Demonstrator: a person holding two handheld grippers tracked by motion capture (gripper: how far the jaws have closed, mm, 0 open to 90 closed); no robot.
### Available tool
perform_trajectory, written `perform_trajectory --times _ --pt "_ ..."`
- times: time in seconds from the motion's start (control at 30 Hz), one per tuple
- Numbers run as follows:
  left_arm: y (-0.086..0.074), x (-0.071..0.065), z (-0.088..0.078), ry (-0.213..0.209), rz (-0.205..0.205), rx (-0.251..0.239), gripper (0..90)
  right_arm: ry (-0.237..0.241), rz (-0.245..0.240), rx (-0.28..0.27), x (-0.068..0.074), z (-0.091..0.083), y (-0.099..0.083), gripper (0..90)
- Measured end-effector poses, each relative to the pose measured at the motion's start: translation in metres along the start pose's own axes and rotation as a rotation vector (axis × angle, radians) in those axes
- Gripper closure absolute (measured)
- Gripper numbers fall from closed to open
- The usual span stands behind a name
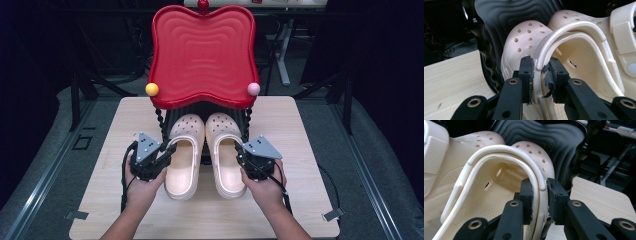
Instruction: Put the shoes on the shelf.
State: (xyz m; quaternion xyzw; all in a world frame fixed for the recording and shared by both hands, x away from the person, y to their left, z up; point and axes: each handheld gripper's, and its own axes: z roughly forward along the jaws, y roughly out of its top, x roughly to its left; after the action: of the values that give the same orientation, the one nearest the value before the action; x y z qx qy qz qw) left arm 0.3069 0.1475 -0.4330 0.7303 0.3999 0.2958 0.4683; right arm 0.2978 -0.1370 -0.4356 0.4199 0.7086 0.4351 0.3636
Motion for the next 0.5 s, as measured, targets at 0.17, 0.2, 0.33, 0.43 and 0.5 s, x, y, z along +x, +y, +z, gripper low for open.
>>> perform_trajectory --times 0.17,0.2,0.33,0.43,0.5 --pt "0.004 0.002 0.016 0.014 0.009 -0.009 74.8 -0.022 -0.007 0.006 0.004 0.016 0.003 74.8" --pt "0.005 0.003 0.018 0.030 0.023 -0.013 74.8 -0.024 -0.004 -0.001 0.004 0.019 0.003 74.7" --pt "0.006 0.009 0.027 0.029 -0.001 -0.024 74.7 -0.036 0.033 -0.018 0.002 0.028 0.004 74.5" --pt "0.006 0.011 0.036 0.034 -0.006 -0.018 74.6 -0.043 0.049 -0.019 0.001 0.037 0.004 74.1" --pt "0.008 0.012 0.040 0.040 -0.007 -0.030 74.5 -0.053 0.047 -0.027 0.001 0.041 0.005 74.0"
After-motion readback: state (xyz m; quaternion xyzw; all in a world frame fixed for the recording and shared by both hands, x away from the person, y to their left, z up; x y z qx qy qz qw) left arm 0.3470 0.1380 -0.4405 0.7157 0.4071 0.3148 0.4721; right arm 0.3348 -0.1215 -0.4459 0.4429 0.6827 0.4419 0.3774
